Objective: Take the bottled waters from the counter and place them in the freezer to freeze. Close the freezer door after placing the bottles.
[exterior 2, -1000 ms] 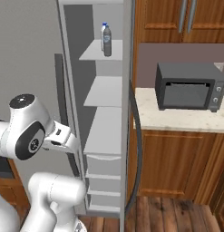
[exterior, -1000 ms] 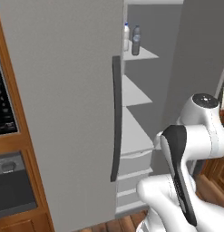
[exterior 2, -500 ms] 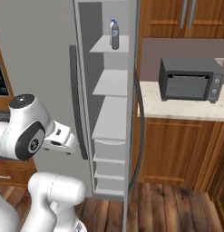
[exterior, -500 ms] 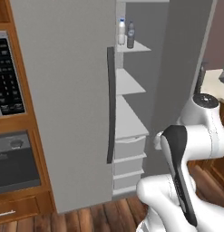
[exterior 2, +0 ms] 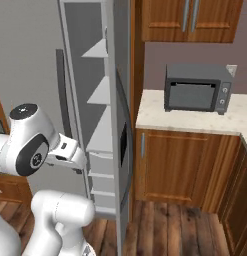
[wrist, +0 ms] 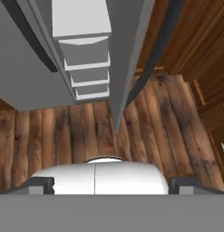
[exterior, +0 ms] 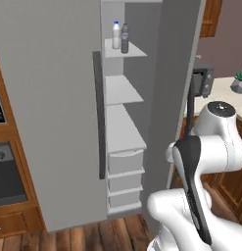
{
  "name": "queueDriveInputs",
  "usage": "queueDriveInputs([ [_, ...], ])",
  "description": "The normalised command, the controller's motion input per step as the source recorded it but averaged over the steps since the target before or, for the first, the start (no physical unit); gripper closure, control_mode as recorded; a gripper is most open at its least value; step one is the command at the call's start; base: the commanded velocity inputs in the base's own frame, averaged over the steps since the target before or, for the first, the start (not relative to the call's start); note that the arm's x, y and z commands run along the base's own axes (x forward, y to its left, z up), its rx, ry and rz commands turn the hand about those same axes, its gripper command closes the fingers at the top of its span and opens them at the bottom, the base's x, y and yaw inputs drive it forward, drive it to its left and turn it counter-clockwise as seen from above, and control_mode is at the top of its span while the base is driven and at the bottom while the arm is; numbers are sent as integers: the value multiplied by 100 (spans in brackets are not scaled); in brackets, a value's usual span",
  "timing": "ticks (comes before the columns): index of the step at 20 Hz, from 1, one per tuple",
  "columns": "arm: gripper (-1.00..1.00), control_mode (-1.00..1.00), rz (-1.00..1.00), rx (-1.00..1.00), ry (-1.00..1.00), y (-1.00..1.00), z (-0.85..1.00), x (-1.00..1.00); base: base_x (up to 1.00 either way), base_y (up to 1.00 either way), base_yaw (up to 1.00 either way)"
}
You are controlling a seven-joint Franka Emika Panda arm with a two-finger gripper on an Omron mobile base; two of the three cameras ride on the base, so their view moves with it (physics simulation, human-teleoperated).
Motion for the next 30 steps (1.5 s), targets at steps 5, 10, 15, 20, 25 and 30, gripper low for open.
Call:
queueDriveInputs([
  [5,-100,100,0,0,0,0,0,0,-5,-45,6],
  [10,-100,100,0,0,0,0,0,0,0,-12,2],
  [15,-100,100,0,0,0,0,0,0,15,-10,0],
  [20,-100,100,0,0,0,0,0,0,42,-23,0],
  [25,-100,100,0,0,0,0,0,0,29,-23,0],
  [30,-100,100,0,0,0,0,0,0,36,-46,0],
])
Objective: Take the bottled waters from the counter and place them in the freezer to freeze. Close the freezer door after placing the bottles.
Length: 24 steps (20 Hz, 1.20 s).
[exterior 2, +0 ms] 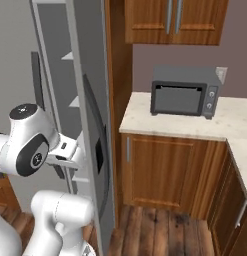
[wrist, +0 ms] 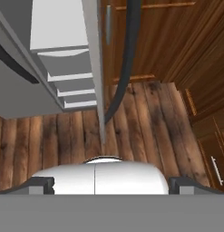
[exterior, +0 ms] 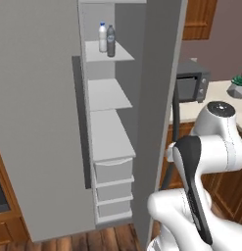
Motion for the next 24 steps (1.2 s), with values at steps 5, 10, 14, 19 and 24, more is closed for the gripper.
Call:
queueDriveInputs([
  [5,-100,100,0,0,0,0,0,0,23,-28,0],
  [10,-100,100,0,0,0,0,0,0,26,3,0],
  [14,-100,100,0,0,0,0,0,0,22,6,0],
  [19,-100,100,0,0,0,0,0,0,20,9,-1],
  [24,-100,-100,0,0,0,0,0,0,5,2,-1],
])
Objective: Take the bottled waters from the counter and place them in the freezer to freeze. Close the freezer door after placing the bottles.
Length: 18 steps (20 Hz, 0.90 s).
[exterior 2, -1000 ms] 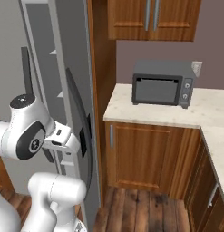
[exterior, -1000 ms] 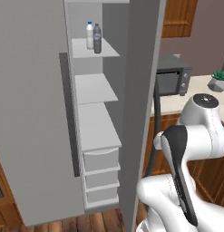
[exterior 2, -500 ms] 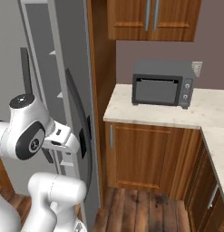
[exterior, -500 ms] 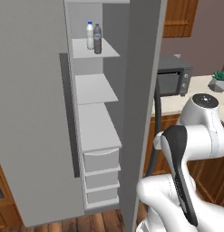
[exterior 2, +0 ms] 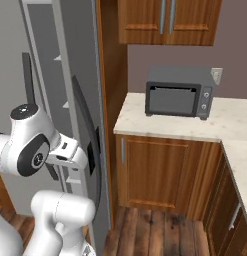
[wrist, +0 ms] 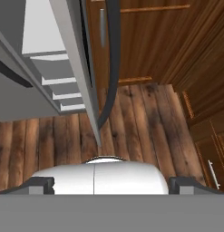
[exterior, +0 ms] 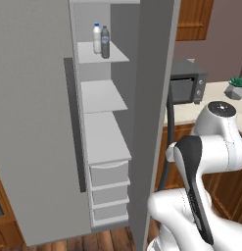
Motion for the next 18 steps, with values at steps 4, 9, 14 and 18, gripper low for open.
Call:
queueDriveInputs([
  [4,-100,-100,7,0,0,-5,0,9,0,0,0],
  [9,-100,-100,11,12,0,-43,-2,15,0,0,0],
  [14,-100,-100,16,44,0,-62,5,37,0,0,0],
  [18,-100,-100,16,41,0,-31,0,83,0,0,0],
])
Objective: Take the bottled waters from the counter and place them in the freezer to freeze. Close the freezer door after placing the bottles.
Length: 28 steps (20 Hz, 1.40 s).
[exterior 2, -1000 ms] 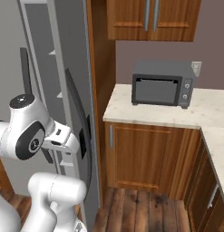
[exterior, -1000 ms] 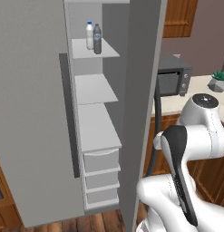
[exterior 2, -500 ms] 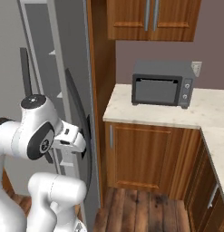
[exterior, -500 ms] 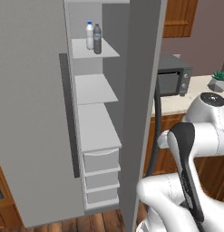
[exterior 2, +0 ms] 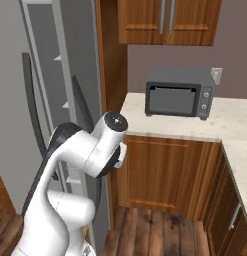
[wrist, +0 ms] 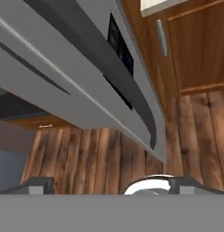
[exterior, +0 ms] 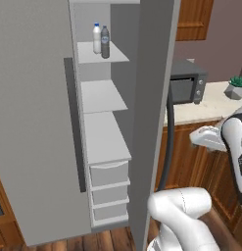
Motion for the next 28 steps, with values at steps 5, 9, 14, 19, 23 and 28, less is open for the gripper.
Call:
queueDriveInputs([
  [5,-100,-100,14,29,1,-22,0,81,0,0,0],
  [9,-100,-100,22,17,0,-1,-6,22,0,0,0],
  [14,-100,-100,24,1,0,17,-32,41,0,0,0],
  [19,-100,-100,19,0,-10,19,-24,48,0,0,0],
  [23,-100,-100,14,0,-5,22,-11,37,0,0,0],
  [28,-100,-100,7,0,-4,13,-4,45,0,0,0],
])
